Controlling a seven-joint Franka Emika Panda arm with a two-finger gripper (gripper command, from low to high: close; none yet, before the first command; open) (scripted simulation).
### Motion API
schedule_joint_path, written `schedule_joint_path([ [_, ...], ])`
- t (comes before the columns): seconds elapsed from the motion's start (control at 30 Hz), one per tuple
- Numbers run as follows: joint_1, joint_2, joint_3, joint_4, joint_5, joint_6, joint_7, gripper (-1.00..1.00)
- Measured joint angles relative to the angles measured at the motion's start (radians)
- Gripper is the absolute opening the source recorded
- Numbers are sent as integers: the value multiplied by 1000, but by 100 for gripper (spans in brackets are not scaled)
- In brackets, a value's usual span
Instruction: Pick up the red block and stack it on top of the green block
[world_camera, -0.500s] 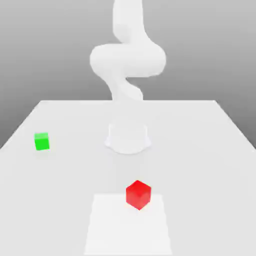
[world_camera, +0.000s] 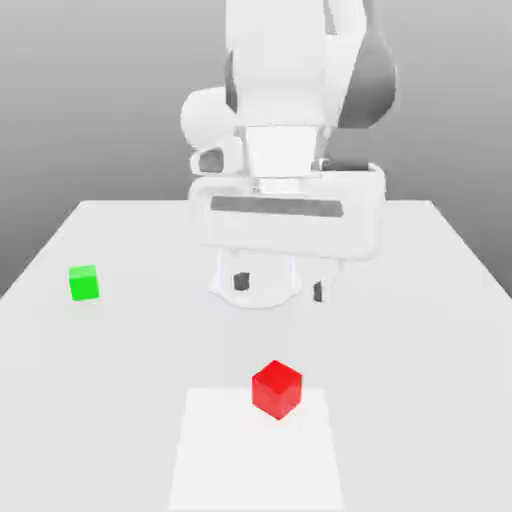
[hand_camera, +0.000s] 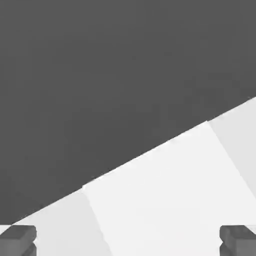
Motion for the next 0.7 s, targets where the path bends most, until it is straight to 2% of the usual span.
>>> schedule_joint_path([
  [0.07,-16,114,24,-54,-21,86,96,0],
  [0.13,-34,237,22,-71,-87,182,184,0],
  [0.27,43,400,-86,-57,-226,315,296,0],
  [0.3,73,434,-119,-52,-242,344,309,-100],
  [0.53,78,441,-126,-51,-251,352,316,-100],
  [0.7,64,285,-74,-75,-115,220,218,-100],
])
